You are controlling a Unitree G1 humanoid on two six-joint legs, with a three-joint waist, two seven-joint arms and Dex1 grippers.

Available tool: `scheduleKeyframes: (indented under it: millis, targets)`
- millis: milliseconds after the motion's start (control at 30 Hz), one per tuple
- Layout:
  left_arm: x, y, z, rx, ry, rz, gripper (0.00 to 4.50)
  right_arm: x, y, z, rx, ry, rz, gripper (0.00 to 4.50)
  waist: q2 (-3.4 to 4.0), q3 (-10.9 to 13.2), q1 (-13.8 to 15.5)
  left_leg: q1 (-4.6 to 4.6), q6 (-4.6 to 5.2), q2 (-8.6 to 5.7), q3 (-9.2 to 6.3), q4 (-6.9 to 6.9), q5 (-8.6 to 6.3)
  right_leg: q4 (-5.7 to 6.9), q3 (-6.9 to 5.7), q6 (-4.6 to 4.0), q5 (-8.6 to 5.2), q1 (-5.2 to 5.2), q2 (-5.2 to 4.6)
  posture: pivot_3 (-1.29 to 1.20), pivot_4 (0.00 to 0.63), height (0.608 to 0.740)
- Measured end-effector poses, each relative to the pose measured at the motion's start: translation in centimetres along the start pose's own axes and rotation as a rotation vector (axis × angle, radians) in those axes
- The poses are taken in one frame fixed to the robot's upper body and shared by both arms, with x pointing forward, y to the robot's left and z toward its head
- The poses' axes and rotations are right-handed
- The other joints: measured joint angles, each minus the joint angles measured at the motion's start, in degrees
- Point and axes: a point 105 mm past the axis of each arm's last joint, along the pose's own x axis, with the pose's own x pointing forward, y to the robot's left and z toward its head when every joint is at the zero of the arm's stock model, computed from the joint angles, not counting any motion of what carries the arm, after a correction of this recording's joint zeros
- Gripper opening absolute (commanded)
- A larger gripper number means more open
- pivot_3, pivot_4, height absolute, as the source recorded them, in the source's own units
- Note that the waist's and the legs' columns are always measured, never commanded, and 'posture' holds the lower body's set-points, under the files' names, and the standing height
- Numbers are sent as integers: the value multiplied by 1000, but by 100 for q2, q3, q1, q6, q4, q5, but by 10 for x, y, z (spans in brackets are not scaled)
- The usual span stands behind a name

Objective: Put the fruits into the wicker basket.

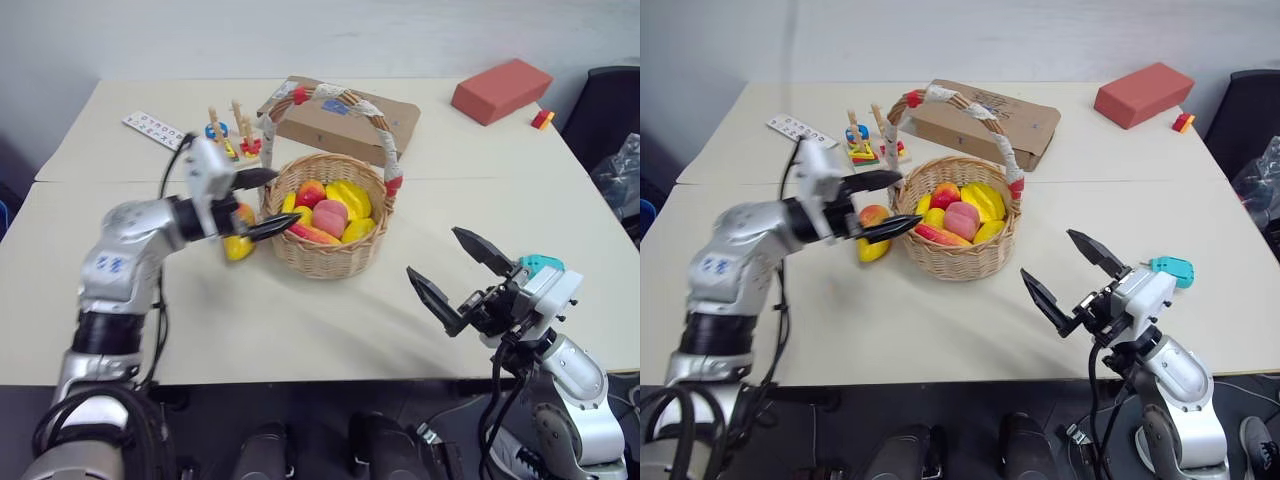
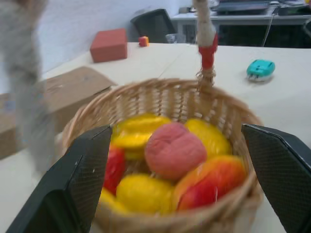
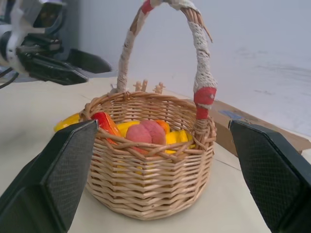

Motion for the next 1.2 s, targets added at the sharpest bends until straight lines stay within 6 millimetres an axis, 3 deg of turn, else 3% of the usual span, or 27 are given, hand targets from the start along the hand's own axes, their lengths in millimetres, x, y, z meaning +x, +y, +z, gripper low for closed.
scheduleKeyframes:
  millis: [67, 233, 300, 367, 433, 500, 700, 800, 867, 967, 1167, 1200]
  targets:
    - [-42, 9, -20, -45, 58, 121, 4478, 0, 4, 0, -16, 3, 46, 4500, -4, 2, -32, -5, -6, 8, -9, 1, -4, 0, -12, -9, -5, 0, 4, 0, 150, 740]
    - [-164, 30, -49, -127, 183, 547, 4478, 8, 19, 6, -58, -37, 198, 4500, -8, 1, -31, -2, -2, 11, -15, 4, -16, -20, -16, -10, -6, 2, -1, 0, 150, 740]
    - [-204, 32, -61, -172, 230, 693, 4478, 9, 24, 7, -58, -41, 250, 4500, -12, -1, 7, -2, 4, 8, -20, 5, -30, -20, -18, -11, -6, 2, -8, 0, 150, 740]
    - [-222, 28, -70, -220, 269, 742, 4478, 9, 24, 6, -50, -44, 258, 4500, -20, -6, 102, -3, 5, 0, -23, 6, -33, -20, -22, -11, -6, 2, -25, 0, 150, 740]
    - [-224, 28, -73, -246, 283, 747, 4478, 10, 23, 6, -50, -45, 263, 4500, -27, -10, 164, -7, -5, -17, -38, 6, -39, -17, -26, -12, -7, 2, -48, 0, 150, 740]
    - [-212, 34, -68, -272, 289, 727, 4478, 9, 23, 6, -52, -35, 279, 4500, -33, -14, 237, -8, -10, -29, -41, 6, -43, -17, -28, -12, -6, 3, -63, 0, 150, 740]
    - [-100, 48, -18, -309, 292, 452, 4478, 14, 20, 12, -28, 3, 329, 4500, -33, -15, 240, -8, 3, -44, -52, 2, -39, -16, -27, -16, 1, 15, -71, 0, 150, 740]
    - [-39, 47, -11, -385, 269, 338, 4478, 24, 13, 25, -38, -7, 329, 4500, -31, -14, 220, -12, 23, -45, -42, 5, -23, 7, -36, -13, 2, 14, -54, 0, 150, 740]
    - [-10, 45, -20, -431, 301, 296, 4478, 30, 11, 37, -54, -27, 333, 4500, -33, -15, 181, -10, 22, -43, -31, 4, -17, 7, -33, -13, 3, 13, -38, 0, 150, 740]
    - [16, 44, -47, -511, 394, 286, 4478, 34, 12, 41, -37, -15, 338, 4500, -36, -14, 126, -15, 19, -32, -24, 3, -16, 0, -29, -13, 2, 7, 12, 0, 150, 740]
    - [32, 35, -80, -500, 553, 249, 4478, 39, 12, 46, -39, -4, 340, 4500, -39, -12, 110, -16, 21, -29, -15, 14, -13, 2, -7, -12, 2, 4, 12, 0, 150, 740]
    - [35, 35, -79, -477, 559, 243, 4295, 40, 13, 47, -38, -4, 339, 4500, -41, -13, 118, -16, 20, -28, -17, 16, -11, 4, -6, -12, 2, 4, 11, 0, 150, 740]
